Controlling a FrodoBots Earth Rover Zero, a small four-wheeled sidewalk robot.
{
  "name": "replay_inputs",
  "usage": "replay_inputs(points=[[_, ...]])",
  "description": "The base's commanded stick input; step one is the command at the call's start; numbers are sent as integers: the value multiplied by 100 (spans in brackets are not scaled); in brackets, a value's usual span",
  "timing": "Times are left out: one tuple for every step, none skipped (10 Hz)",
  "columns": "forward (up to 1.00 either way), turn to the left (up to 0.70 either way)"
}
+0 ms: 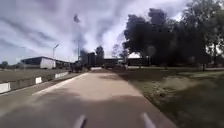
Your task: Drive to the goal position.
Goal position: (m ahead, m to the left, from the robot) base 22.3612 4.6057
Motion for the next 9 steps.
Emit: replay_inputs(points=[[100,0],[100,0],[100,0],[100,0],[100,0],[100,0],[100,0],[100,0],[100,0]])
